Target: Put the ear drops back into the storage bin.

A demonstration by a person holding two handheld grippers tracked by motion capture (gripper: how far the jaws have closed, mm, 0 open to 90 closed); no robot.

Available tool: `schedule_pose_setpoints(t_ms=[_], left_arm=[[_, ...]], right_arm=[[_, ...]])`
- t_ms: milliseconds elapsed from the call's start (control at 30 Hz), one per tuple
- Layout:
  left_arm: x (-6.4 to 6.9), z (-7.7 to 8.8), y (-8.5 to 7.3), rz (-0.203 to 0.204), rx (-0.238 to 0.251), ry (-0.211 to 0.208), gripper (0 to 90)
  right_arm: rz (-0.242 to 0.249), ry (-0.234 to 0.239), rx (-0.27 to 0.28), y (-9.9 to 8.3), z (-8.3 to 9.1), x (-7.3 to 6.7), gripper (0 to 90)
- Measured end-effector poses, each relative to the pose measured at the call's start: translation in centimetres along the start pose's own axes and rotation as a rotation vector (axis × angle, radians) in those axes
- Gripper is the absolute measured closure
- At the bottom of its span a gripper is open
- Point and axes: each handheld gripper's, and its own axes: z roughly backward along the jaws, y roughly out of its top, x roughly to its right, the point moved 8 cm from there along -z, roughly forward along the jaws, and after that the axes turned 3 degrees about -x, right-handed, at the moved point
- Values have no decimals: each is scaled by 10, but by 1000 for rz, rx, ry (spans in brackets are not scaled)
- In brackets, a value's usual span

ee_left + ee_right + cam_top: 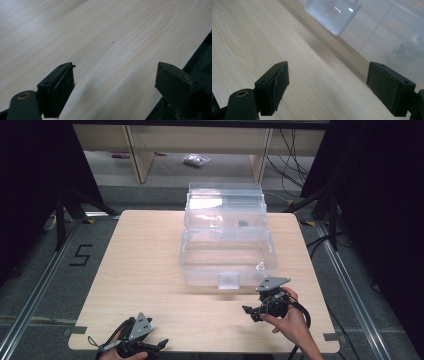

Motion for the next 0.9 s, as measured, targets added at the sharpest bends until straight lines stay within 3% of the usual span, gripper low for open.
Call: schedule_pose_setpoints(t_ms=[100,133,200,267,433,500,533,567,633,767,800,900], left_arm=[[0,0,0,-3,2,1,150],[0,0,0,0,1,2,150],[-1,1,0,-13,2,3,150],[0,0,0,0,1,2,150],[-1,1,0,-18,-2,3,150],[-1,1,0,-19,-1,3,150],[-1,1,0,-19,-1,4,150],[-1,1,0,-18,-1,4,150],[-1,1,0,-18,-1,4,150],[1,0,1,-5,9,0,150],[-1,1,0,-20,-1,3,150],[0,0,1,-8,9,2,150]], right_arm=[[-19,-1,2,-5,-2,-3,193],[-22,-3,-21,-8,-1,-3,193],[-39,0,-7,-10,-4,-5,193],[-22,2,-22,-13,-3,-6,193],[-14,14,-1,-17,-6,-9,193],[-30,10,7,-18,-6,-10,192],[-10,23,-7,-20,-6,-10,191],[-19,17,16,-19,-7,-11,191],[-45,20,-9,-23,-4,-14,187],[-64,12,8,-27,-4,-19,190],[-42,8,4,-28,-3,-17,196],[-41,9,13,-29,-2,-20,192]])
